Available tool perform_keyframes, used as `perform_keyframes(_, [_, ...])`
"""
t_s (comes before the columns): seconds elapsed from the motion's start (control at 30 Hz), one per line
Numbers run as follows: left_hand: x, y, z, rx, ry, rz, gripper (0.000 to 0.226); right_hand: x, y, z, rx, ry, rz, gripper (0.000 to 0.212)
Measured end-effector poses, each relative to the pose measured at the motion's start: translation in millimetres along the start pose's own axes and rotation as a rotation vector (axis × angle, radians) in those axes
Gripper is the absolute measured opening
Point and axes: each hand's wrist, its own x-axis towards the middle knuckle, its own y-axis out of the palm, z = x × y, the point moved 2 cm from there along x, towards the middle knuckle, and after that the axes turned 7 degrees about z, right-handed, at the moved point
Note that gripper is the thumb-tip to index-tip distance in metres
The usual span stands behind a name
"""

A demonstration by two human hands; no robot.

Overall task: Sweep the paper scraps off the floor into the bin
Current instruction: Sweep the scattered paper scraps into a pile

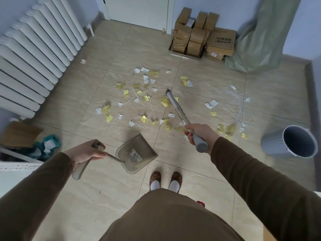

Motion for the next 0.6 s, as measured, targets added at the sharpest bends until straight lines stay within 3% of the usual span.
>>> perform_keyframes(0.2, [-10.0, -9.6, 7.0, -0.066, -0.132, 0.072, 0.081, -1.0, -1.4, -8.2, -0.05, -0.013, -0.017, 0.026])
perform_keyframes(0.4, [-2.2, -17.4, 10.1, 0.052, -0.338, 0.089, 0.057, -2.8, 3.6, -12.2, -0.073, -0.008, -0.008, 0.025])
perform_keyframes(0.6, [15.8, -16.5, 6.0, 0.165, -0.333, 0.012, 0.062, -0.2, 16.8, -9.8, -0.094, 0.004, 0.02, 0.021])
